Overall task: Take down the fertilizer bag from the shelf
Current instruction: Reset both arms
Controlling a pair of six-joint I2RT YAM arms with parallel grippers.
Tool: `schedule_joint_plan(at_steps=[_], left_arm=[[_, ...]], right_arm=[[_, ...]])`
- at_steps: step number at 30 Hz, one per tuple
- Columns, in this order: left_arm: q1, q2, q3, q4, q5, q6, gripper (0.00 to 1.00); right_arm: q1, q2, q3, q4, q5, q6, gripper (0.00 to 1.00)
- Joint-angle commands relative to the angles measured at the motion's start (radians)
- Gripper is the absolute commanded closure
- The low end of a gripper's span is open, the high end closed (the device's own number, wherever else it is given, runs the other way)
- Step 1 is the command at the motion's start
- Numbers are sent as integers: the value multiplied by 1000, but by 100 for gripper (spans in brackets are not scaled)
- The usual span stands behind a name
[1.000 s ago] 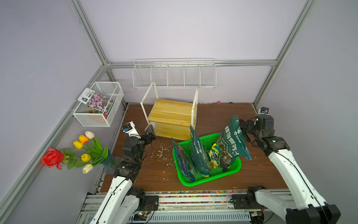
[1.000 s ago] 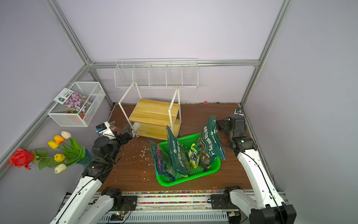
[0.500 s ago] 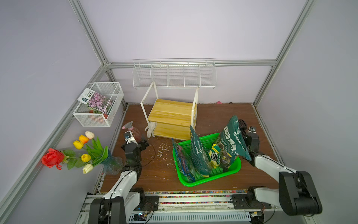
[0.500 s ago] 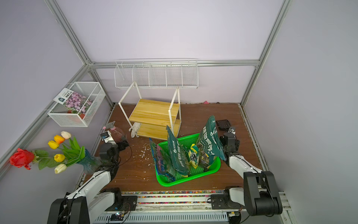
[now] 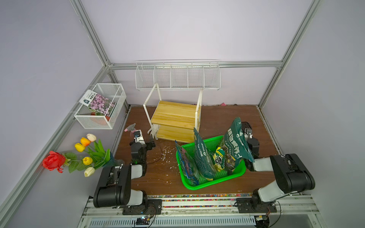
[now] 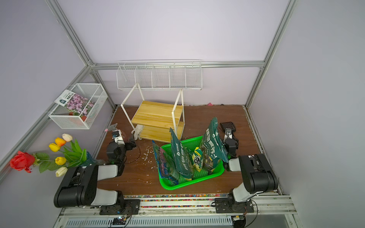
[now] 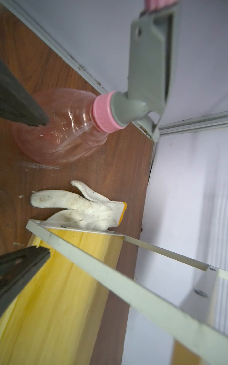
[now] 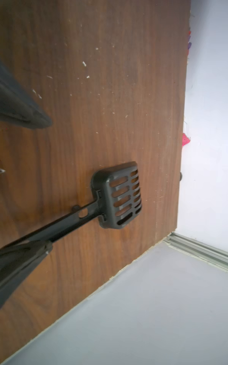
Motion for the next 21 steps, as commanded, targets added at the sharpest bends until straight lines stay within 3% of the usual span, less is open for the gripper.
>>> schedule_joint_plan(at_steps=[1, 7, 21], left_arm=[[3, 56, 20, 101, 42, 44, 1], [3, 59, 27, 95, -40, 7, 1], [1, 65, 71, 18, -30, 17, 1]], right_arm=[[6, 11, 8, 56, -3, -11, 1], [6, 9, 8, 50, -4, -8, 1], [1, 8, 17, 31, -16, -2, 1]])
